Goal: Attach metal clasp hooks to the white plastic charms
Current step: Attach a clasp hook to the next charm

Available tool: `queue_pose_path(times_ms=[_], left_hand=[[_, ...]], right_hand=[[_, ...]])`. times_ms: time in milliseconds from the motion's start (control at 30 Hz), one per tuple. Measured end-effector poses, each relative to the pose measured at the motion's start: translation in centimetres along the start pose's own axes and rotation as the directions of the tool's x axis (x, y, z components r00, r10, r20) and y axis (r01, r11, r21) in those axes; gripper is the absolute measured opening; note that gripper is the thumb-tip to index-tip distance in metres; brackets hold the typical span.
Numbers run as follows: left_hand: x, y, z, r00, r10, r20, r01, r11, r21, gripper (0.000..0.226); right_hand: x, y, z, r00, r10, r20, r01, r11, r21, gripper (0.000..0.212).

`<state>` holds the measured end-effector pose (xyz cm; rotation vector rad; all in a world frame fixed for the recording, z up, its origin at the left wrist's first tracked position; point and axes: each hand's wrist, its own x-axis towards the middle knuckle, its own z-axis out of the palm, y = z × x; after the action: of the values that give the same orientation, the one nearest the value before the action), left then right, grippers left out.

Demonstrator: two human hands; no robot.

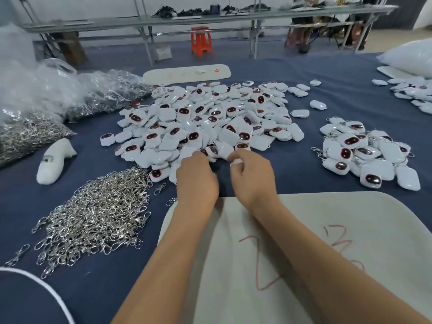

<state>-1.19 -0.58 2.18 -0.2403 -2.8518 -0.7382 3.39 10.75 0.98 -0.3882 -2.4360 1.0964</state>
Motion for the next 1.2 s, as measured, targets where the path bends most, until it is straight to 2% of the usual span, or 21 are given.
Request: queue_pose_path(times_ms=[67, 133, 200, 233, 300, 367, 633, 900, 1033, 1133, 1200], left_hand=[[-0.3, 0.1, 0.1, 0.999, -0.041, -0.018, 0.037, 0.985, -0.169, 0.010], [-0.7, 1.1, 0.4, 0.997, -0.075, -0.001, 0.067, 0.890, -0.450, 0.007], [-1.1, 2.4, 0.9, 0.993, -0.064, 0.095, 0.113, 0.665, -0.738, 0.009], [-1.3, 2.9, 1.4, 0.989, -0.036, 0.141, 0.137, 0.546, -0.826, 0.011], [-1.8, 3.2, 2.3, 0.981, 0.038, 0.190, 0.160, 0.394, -0.905, 0.009], [-2.2, 2.9, 3.0, 0.969, 0.111, 0.221, 0.171, 0.346, -0.923, 0.006], [-2.6, 2.3, 3.3, 0.967, 0.191, 0.168, 0.102, 0.314, -0.944, 0.017], [-2.5, 2.6, 3.9, 0.981, 0.134, 0.137, 0.072, 0.405, -0.911, 0.013], [-2.5, 2.5, 3.7, 0.979, 0.146, 0.141, 0.073, 0.392, -0.917, 0.016], [-2.7, 2.6, 3.6, 0.984, 0.156, 0.091, 0.006, 0.477, -0.879, 0.016], [-2.8, 2.7, 3.6, 0.980, 0.200, -0.013, -0.129, 0.579, -0.805, 0.014]], right_hand=[[-0.4, 0.7, -1.4, 0.997, 0.013, -0.075, -0.009, 0.998, 0.056, 0.020], [-0.3, 1.4, -2.9, 0.997, -0.007, -0.083, 0.017, 0.992, 0.123, 0.015], [-0.4, 2.2, -4.2, 0.999, -0.024, -0.021, 0.028, 0.972, 0.233, 0.011], [-0.4, 2.7, -4.6, 0.999, -0.039, 0.021, 0.032, 0.964, 0.265, 0.012], [-0.5, 3.8, -5.2, 0.992, -0.087, 0.093, 0.058, 0.958, 0.280, 0.019], [-0.7, 4.7, -5.4, 0.984, -0.119, 0.132, 0.077, 0.954, 0.289, 0.025], [-1.2, 5.5, -5.5, 0.972, -0.223, -0.074, 0.235, 0.922, 0.307, 0.026], [-0.9, 5.9, -5.2, 0.978, -0.181, -0.104, 0.205, 0.927, 0.313, 0.015], [-0.9, 5.7, -5.4, 0.985, -0.155, -0.080, 0.173, 0.926, 0.337, 0.013], [-0.8, 5.7, -5.4, 0.988, -0.125, -0.090, 0.148, 0.932, 0.331, 0.013], [-0.8, 5.7, -5.5, 0.988, -0.113, -0.103, 0.141, 0.932, 0.333, 0.013]])
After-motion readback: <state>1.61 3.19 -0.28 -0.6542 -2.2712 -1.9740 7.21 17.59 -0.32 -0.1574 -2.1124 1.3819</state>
